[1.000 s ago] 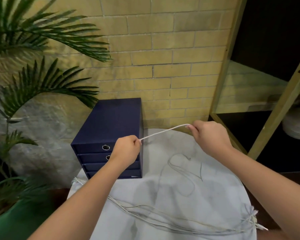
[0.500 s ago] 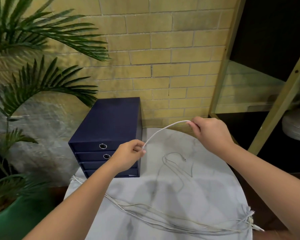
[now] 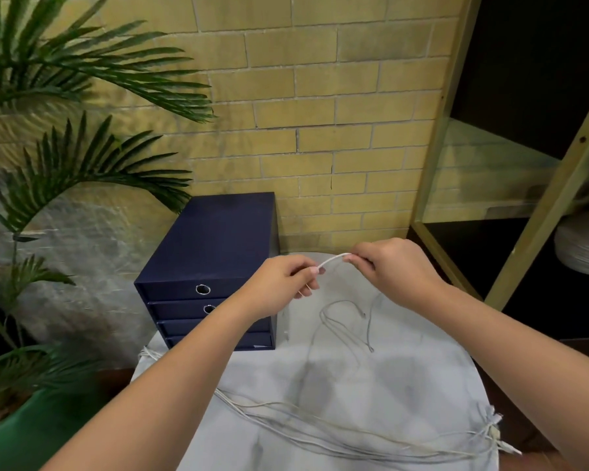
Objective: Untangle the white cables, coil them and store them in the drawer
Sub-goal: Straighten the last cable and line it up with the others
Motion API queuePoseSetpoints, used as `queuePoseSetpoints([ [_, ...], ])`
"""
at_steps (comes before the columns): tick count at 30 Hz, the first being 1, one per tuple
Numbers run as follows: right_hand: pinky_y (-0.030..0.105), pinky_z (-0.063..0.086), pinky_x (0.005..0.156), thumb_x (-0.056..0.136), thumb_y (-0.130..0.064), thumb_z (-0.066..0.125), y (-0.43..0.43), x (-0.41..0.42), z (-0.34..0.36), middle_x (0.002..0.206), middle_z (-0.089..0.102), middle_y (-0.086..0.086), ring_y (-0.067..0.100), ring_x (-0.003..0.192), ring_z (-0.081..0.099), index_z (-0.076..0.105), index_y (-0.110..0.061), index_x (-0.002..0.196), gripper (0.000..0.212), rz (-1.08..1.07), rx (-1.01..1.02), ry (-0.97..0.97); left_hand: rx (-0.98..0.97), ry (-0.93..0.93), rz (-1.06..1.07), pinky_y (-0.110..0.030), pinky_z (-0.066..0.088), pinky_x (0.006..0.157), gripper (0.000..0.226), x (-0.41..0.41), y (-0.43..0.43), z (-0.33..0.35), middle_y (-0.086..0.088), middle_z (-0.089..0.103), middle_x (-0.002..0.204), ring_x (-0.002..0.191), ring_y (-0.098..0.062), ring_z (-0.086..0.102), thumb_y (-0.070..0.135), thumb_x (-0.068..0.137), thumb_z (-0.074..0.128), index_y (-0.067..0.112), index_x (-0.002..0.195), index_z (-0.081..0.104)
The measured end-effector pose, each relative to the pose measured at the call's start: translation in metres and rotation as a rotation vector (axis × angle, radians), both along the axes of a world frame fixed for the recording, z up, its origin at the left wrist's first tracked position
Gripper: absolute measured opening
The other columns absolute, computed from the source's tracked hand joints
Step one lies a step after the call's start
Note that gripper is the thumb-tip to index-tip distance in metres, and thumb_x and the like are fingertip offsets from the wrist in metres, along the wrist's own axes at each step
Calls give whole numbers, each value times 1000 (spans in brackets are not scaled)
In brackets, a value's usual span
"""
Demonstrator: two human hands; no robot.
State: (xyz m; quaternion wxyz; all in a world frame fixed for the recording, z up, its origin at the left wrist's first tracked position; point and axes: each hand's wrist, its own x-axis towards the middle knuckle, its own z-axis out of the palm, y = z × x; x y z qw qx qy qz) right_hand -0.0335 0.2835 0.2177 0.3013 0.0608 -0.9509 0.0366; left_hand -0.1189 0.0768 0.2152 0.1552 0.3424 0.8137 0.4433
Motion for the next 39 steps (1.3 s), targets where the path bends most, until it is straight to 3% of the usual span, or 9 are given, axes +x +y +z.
queuePoseSetpoints([
  [4,30,43,40,94,-46,40,1,-1,2,55,59,-3,20,48,56,66,-18,76,42,-9,4,140,-52,8,7,-26,56,73,23,-4,0,-4,5,70,82,73,-7,64,19,100,46,23,99,69],
  [8,25,41,38,95,-39,47,-5,5,0,59,63,-6,16,47,57,69,-20,83,31,102,103,179,-35,-3,166,-28,56,63,27,-9,-3,-11,-1,69,77,62,-9,63,14,100,45,14,90,70],
  [17,25,38,36,96,-38,47,-5,-1,3,51,55,-4,18,42,51,65,-18,76,34,60,38,230,-84,17,313,-33,57,70,27,-14,-11,-27,0,67,72,61,-11,59,17,98,46,12,85,69],
  [22,20,36,38,95,-37,47,-9,-1,0,55,60,-6,14,44,54,68,-19,80,31,106,77,200,-220,154,354,-40,58,69,34,-16,-15,-32,3,65,68,66,-18,64,26,101,42,18,76,64],
  [26,22,37,38,94,-40,46,-4,-4,-1,53,59,-5,16,44,54,68,-19,78,33,55,54,213,-247,259,346,-41,56,60,39,-12,-21,-36,1,66,68,64,-20,63,37,101,39,20,73,59],
  [29,24,37,40,94,-43,43,12,-2,2,54,59,-4,20,47,55,67,-19,77,38,-29,-3,225,-314,368,277,-45,51,69,43,-9,-33,-47,-3,65,71,67,-23,60,41,102,35,16,75,57],
  [33,24,37,40,93,-45,39,20,2,-2,54,59,-4,19,47,55,66,-19,77,41,-55,-1,201,-427,490,283,-41,51,65,47,-7,-41,-49,-2,63,73,67,-22,59,44,102,26,16,79,55],
  [35,28,41,40,94,-45,38,18,1,-7,54,58,-3,20,47,54,65,-17,77,42,-54,-33,183,-411,431,283,-40,51,67,47,-7,-40,-47,-2,64,72,68,-21,61,44,102,27,17,77,56],
  [39,30,44,43,95,-44,46,18,2,-4,56,59,-2,20,50,55,66,-17,80,36,-1,-88,149,-272,88,140,-24,50,66,33,-6,-42,-44,-1,69,78,68,-4,64,42,100,43,18,85,60],
])
